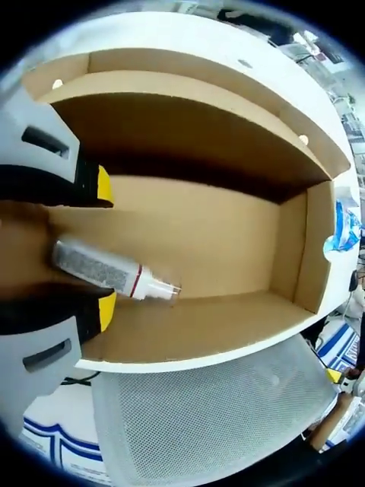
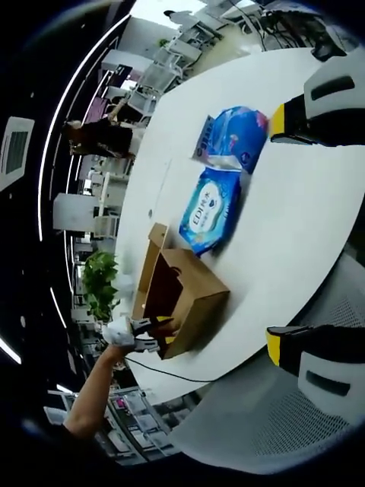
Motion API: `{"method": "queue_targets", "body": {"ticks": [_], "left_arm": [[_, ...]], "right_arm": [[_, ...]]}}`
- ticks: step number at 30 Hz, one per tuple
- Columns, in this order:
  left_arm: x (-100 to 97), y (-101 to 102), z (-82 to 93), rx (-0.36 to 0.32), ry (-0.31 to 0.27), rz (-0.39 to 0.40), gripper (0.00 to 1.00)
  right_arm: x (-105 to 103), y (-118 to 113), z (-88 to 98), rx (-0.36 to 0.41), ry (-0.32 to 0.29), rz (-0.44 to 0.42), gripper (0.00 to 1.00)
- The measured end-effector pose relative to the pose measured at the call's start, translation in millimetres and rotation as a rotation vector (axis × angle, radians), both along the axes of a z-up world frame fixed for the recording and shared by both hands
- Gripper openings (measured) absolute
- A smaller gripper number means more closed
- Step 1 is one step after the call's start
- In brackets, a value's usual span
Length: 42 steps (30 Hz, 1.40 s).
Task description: Operate the shoe box by opening the lid, removing the specified soft item, and placing it in the target area until the item is outside and the box remains undamaged.
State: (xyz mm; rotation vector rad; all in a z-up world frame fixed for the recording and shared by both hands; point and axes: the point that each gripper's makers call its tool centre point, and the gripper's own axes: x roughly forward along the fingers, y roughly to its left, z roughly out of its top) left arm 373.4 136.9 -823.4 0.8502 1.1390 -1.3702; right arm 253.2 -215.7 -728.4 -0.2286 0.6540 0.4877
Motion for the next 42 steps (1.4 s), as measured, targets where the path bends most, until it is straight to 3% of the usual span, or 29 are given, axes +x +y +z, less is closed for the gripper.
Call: {"method": "queue_targets", "body": {"ticks": [12, 18, 30, 42], "left_arm": [[-12.0, 3, -0.6, 0.030, 0.020, -0.091, 0.38], [-12.2, 8, -9.1, 0.079, 0.002, -0.146, 0.34], [-12.6, 11, -18.7, 0.110, -0.023, -0.229, 0.23], [-11.3, 11, -26.1, 0.116, -0.045, -0.232, 0.23]], "right_arm": [[-4, -1, -0.7, 0.005, 0.002, -0.010, 1.00], [-5, 0, -1.0, 0.009, 0.003, -0.016, 0.99], [-7, -1, -1.5, 0.016, -0.001, -0.032, 0.99], [-8, 8, -1.8, 0.030, -0.005, -0.024, 0.99]]}}
